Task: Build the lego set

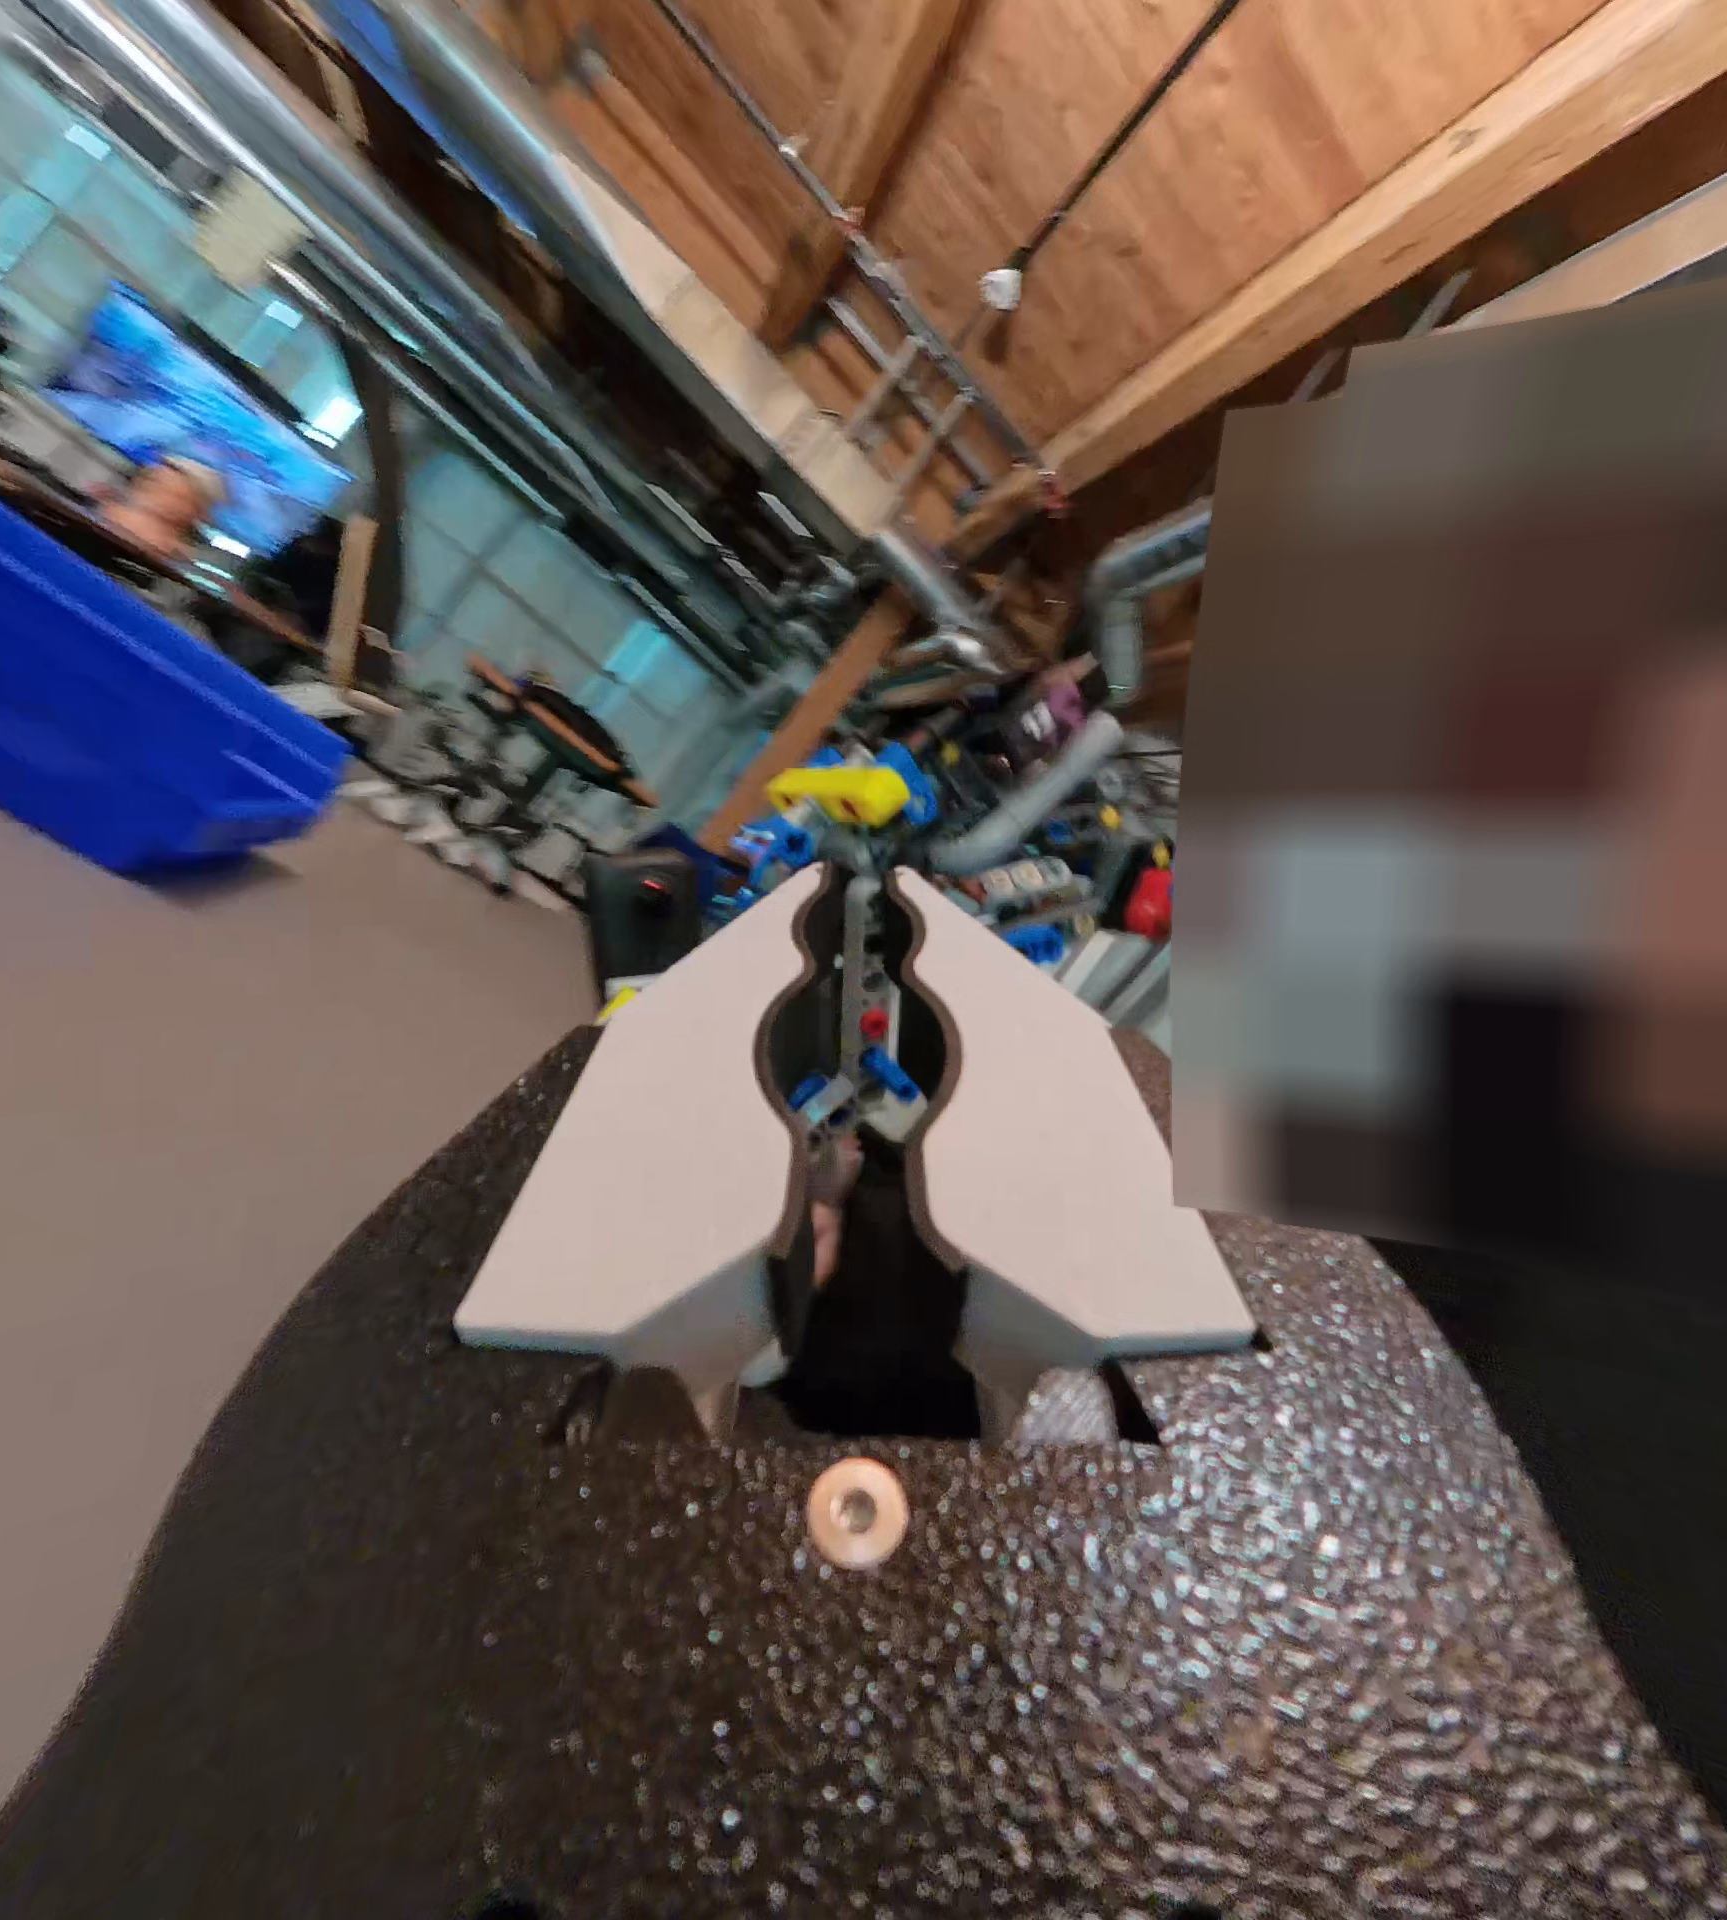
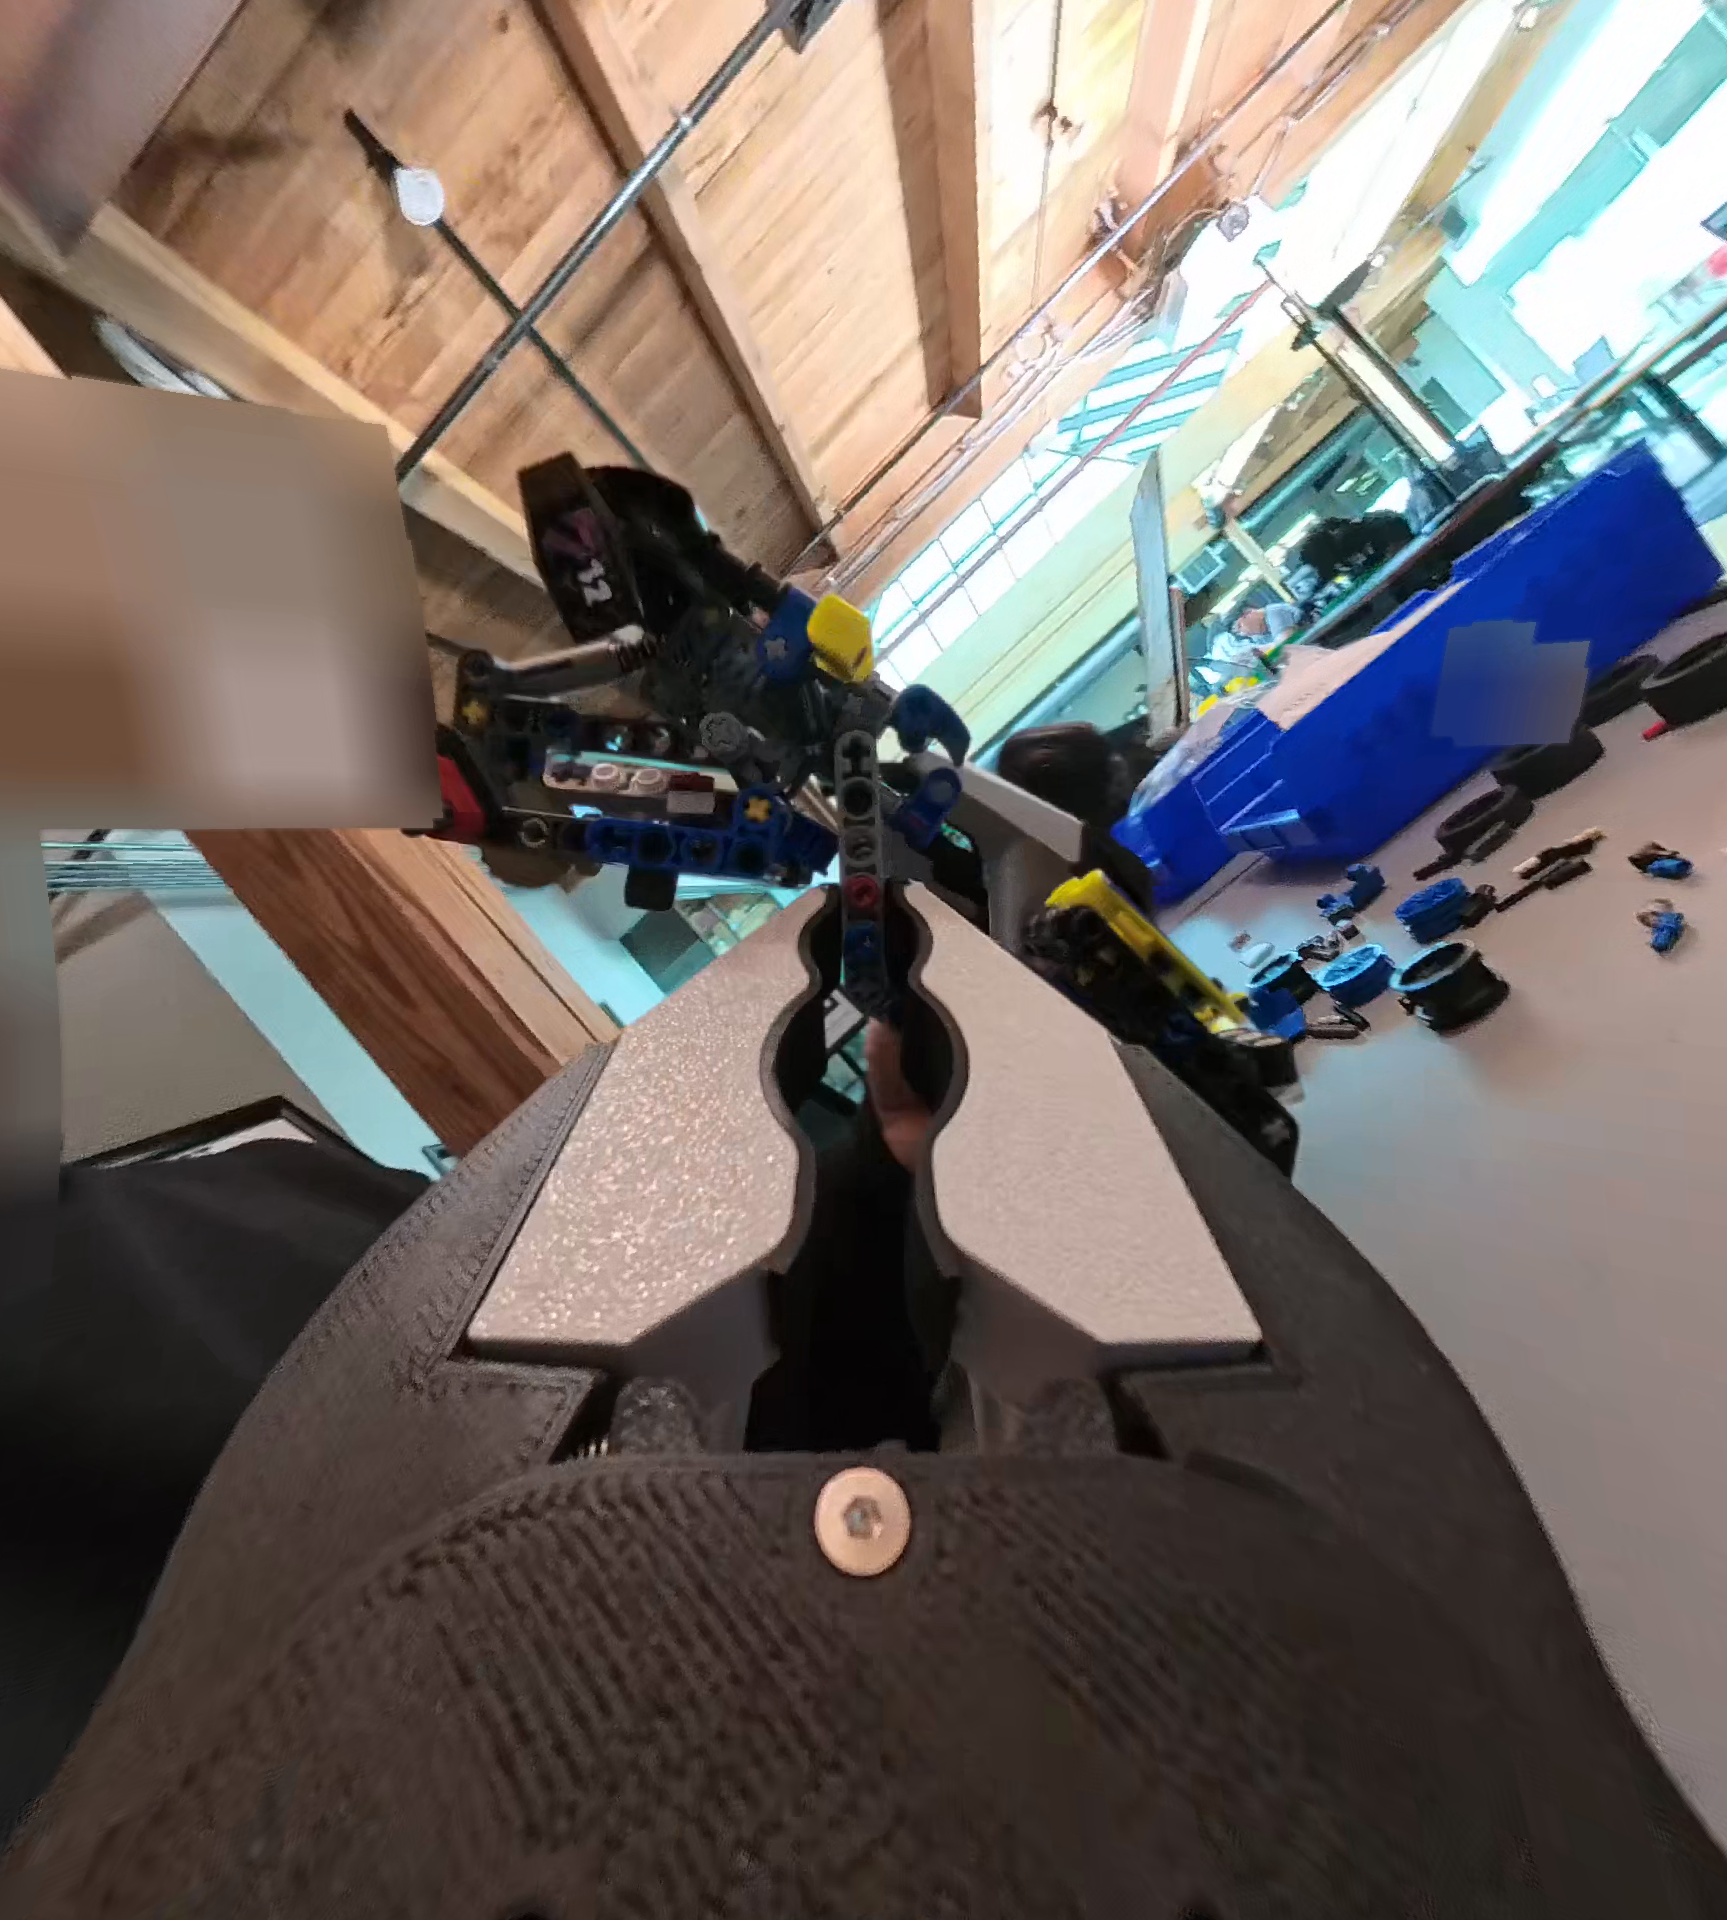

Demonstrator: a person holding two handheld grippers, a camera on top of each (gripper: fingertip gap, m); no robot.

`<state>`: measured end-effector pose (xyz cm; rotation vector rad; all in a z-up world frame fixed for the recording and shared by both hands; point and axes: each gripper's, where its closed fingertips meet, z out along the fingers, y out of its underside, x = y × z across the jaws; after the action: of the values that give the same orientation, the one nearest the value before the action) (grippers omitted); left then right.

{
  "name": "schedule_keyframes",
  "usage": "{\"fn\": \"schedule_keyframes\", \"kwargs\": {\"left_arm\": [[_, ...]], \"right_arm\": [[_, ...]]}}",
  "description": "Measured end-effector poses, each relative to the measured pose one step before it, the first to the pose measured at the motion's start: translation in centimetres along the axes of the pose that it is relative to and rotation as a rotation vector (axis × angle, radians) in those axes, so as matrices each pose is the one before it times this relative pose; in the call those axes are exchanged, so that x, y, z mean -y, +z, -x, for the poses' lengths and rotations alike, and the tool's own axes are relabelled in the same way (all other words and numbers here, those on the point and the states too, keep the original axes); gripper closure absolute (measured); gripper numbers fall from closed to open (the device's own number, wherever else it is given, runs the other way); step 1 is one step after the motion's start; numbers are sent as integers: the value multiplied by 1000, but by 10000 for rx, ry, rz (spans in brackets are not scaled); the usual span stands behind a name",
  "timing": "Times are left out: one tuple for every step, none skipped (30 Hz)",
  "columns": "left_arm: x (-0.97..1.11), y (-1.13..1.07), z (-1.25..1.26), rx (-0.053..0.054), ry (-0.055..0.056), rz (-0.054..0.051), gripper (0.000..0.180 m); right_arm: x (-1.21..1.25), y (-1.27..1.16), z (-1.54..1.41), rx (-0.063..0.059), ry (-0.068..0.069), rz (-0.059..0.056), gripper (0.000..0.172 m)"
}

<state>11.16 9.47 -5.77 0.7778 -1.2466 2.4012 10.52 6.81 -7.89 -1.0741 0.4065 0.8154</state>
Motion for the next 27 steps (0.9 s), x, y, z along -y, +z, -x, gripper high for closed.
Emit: {"fn": "schedule_keyframes", "kwargs": {"left_arm": [[400, -296, 421, 684, 582, -58, 177], [259, -298, 407, 680, 678, 48, 178], [21, -282, 535, 701, 719, 216, 178], [-195, -319, 772, 768, 675, 353, 176], [-274, -327, 742, 668, 548, 355, 170], [-265, -274, 352, 351, 386, 302, 166], [-289, -197, 10, 93, 226, 306, 166], [-362, -114, -176, -11, 147, 369, 166], [-492, 34, -348, -81, 196, 455, 165], [-601, 194, -495, -104, 288, 513, 165], [-591, 347, -539, -65, 381, 502, 165], [-504, 463, -469, 25, 439, 438, 165], [-424, 503, -243, 174, 407, 374, 164], [-355, 462, -28, 252, 317, 306, 161], [-273, 380, -49, 168, 210, 222, 159], [-89, 275, -254, -31, 127, 91, 159], [205, 144, -424, -173, 107, -108, 159], [338, 39, -156, -11, 123, -211, 164], [163, -34, 127, 135, 186, -122, 167], [19, -43, -22, -32, 164, -38, 171], [-11, -76, -128, -167, -45, -23, 172], [-31, -56, -19, -154, -208, -25, 172], [-62, -23, 87, -90, -229, -51, 172], [0, 39, 68, -79, -162, -115, 173], [158, 68, -93, -143, -125, -250, 174], [311, 90, -61, -100, -207, -359, 175], [325, 97, 123, 28, -288, -352, 176]], "right_arm": [[-219, -127, -420, -239, -59, 67, 167], [-334, -78, -379, -185, 1, 146, 167], [-157, -49, -162, 20, 159, 17, 167], [218, -83, -143, -3, 280, -259, 167], [456, -118, -152, -17, 304, -374, 167], [522, -159, -32, 78, 288, -360, 167], [533, -198, -12, 101, 279, -330, 167], [524, -220, -174, -53, 249, -336, 167], [430, -215, -279, -152, 204, -271, 167], [169, -164, -253, -112, 122, -98, 168], [18, -110, -202, -71, 127, -17, 167], [-23, -39, -162, -63, 28, -56, 167], [-98, 10, -55, -5, 25, -29, 167], [-119, 69, 50, 53, 84, -4, 167], [-105, 94, 106, 65, 80, -6, 167], [-132, 106, 38, -2, 31, 25, 167], [-140, 83, -106, -125, -69, 54, 167], [-120, 63, -105, -114, -120, 50, 167], [-82, 86, 100, 37, 22, 6, 167], [0, 58, 103, 63, 130, -55, 167], [-86, 76, 73, 57, 33, 33, 167], [-89, 73, -16, -28, -114, 100, 167], [15, 74, -125, -145, -204, 108, 167], [79, 68, -125, -179, -294, 139, 166], [62, 80, -6, -102, -484, 241, 165], [-44, 39, 4, -111, -611, 370, 163], [9, 24, 180, -49, -562, 334, 155]]}}
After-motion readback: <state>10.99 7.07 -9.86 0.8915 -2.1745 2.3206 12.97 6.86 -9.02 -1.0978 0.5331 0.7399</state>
